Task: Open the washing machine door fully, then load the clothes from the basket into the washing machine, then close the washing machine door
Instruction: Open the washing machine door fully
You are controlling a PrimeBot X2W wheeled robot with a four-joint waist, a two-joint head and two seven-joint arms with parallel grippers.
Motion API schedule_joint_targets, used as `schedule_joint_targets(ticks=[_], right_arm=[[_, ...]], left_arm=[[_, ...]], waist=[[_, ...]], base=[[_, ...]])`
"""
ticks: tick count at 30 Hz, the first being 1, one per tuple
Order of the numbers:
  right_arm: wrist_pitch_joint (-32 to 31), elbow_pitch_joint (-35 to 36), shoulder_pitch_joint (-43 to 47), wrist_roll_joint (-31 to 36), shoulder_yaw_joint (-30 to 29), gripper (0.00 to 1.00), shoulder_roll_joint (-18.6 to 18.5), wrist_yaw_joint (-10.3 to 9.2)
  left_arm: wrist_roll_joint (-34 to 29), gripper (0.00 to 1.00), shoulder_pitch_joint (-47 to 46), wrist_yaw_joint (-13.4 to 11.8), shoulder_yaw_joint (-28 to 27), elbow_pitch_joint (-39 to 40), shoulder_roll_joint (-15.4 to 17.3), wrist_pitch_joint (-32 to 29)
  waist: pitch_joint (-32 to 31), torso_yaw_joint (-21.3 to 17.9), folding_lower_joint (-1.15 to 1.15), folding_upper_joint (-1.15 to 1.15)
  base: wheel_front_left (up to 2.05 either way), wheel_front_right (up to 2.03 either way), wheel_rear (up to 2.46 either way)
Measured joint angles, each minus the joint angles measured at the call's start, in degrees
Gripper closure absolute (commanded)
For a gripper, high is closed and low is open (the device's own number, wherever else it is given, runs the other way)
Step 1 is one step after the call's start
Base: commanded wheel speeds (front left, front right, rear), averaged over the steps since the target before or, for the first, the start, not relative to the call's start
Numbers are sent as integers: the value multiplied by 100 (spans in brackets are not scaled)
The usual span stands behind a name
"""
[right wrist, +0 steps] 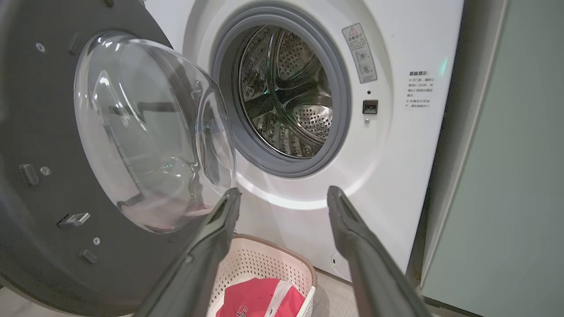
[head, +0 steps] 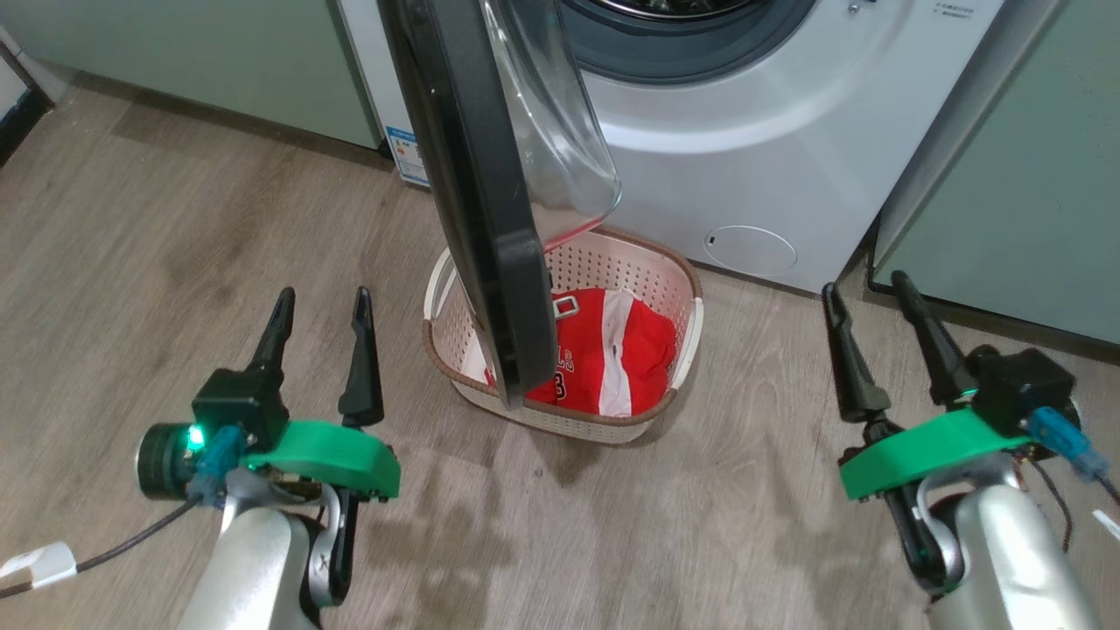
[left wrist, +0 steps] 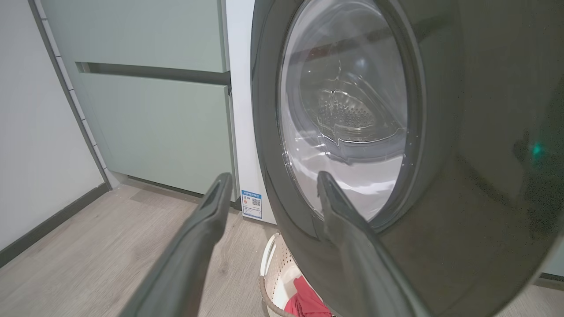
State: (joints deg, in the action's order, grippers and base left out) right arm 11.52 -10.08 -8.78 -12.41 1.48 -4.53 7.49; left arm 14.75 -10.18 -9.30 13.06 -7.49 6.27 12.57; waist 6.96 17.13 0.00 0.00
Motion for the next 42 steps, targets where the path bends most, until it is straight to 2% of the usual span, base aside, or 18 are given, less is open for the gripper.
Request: schedule_joint_targets(ticks=[18, 19, 20, 21, 34, 37, 42], right_arm=[[10, -232, -9, 192, 215, 0, 49, 0], [11, -233, -9, 192, 215, 0, 51, 0], [15, -233, -10, 192, 215, 0, 51, 0], [16, -235, -12, 192, 216, 0, 52, 0], [16, -266, -73, 192, 221, 0, 56, 0], [18, -266, -95, 192, 212, 0, 56, 0], [18, -265, -125, 192, 180, 0, 57, 0]], left_arm=[[91, 0, 2, -48, 84, -9, 31, -22], [91, 8, 2, -48, 87, -9, 34, -22], [97, 71, 2, -48, 91, -10, 36, -23], [97, 100, 2, -48, 98, -14, 41, -23], [141, 100, 1, -55, 169, -12, 52, -73], [135, 100, -3, -98, 172, 280, 59, 3], [-1, 100, -83, -99, 199, 1204, 56, 119]], waist=[[4, 23, 0, 0], [7, 23, 0, 0], [10, 23, 0, 0], [14, 23, 0, 0], [58, 60, 1, 0], [70, 72, 1, 0], [97, 98, 1, 0]], base=[[0, 0, 0], [0, 0, 0], [0, 0, 0], [0, 0, 0], [0, 0, 0], [0, 0, 0], [0, 0, 0]])
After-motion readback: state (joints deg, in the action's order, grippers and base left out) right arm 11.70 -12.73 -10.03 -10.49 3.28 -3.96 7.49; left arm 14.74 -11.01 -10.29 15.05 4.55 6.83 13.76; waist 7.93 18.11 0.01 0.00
